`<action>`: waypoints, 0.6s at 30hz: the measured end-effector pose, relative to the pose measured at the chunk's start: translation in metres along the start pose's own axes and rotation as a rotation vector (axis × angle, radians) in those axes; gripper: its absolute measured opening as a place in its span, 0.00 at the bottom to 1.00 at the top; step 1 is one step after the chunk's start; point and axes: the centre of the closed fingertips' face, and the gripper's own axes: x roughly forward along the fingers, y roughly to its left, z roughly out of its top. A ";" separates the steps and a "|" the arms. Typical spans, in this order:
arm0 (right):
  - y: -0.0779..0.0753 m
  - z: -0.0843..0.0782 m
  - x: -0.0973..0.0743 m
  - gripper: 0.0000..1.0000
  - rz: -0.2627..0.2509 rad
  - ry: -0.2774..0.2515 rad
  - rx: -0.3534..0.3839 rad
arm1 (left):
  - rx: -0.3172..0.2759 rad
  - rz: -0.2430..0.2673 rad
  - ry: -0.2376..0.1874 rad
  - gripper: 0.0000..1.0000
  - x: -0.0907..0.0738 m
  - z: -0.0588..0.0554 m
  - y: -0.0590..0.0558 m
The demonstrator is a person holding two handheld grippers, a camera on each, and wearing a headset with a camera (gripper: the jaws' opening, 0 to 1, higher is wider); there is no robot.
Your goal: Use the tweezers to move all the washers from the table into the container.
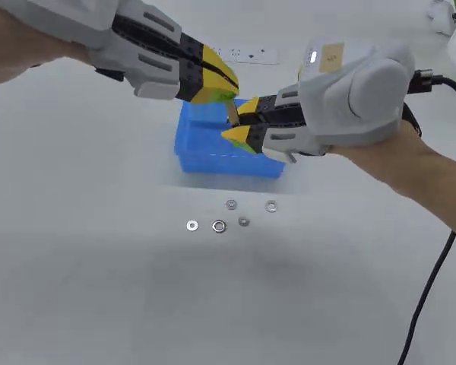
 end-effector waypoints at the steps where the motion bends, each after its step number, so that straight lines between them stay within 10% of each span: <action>1: -0.004 -0.003 0.003 0.11 0.003 0.005 0.001 | 0.003 -0.004 0.008 0.05 0.002 -0.004 0.003; 7: -0.022 -0.022 0.022 0.11 0.018 0.022 0.020 | -0.032 0.016 0.031 0.05 0.018 -0.027 0.035; 18: -0.025 -0.067 0.051 0.11 0.060 0.078 0.062 | -0.036 -0.031 0.105 0.05 0.046 -0.071 0.046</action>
